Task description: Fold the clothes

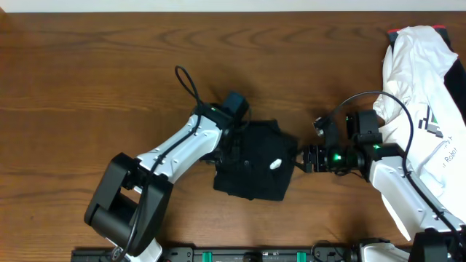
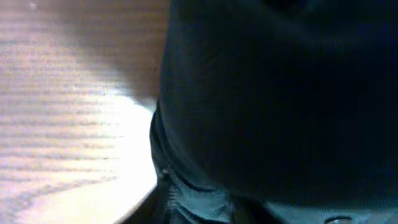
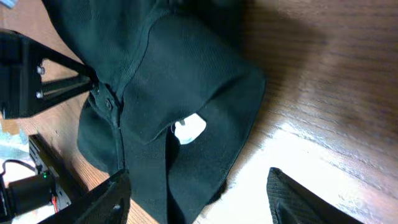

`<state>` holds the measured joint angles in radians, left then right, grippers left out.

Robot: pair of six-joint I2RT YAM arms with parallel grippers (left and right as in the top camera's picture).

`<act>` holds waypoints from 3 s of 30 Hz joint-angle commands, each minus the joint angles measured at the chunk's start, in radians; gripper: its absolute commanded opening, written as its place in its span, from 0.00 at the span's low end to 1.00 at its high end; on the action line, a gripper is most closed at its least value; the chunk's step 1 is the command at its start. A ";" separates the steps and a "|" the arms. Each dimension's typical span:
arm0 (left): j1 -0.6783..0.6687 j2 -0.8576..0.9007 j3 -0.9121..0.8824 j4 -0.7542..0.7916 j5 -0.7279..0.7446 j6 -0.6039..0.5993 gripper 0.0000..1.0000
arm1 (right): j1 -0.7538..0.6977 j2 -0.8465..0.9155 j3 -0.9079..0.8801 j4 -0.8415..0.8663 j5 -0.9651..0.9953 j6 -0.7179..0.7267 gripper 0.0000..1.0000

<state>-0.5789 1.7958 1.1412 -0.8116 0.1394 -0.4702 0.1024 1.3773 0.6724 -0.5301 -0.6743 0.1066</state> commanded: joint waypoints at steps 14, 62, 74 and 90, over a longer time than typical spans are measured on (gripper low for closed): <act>-0.006 0.013 -0.031 -0.003 -0.010 0.024 0.49 | 0.173 0.231 0.013 0.327 0.208 0.119 0.32; 0.190 0.001 -0.107 0.254 -0.107 0.238 0.14 | 0.320 0.200 0.052 0.432 0.003 0.112 0.21; 0.244 -0.056 -0.062 0.117 -0.154 0.237 0.14 | 0.301 0.401 0.053 0.503 0.030 0.236 0.23; 0.230 -0.296 -0.088 0.120 0.043 0.288 0.21 | 0.309 0.243 0.053 0.642 -0.167 0.300 0.32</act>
<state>-0.3481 1.4483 1.0985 -0.7116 0.1291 -0.2199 0.4034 1.6161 0.7246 0.1169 -0.8524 0.3767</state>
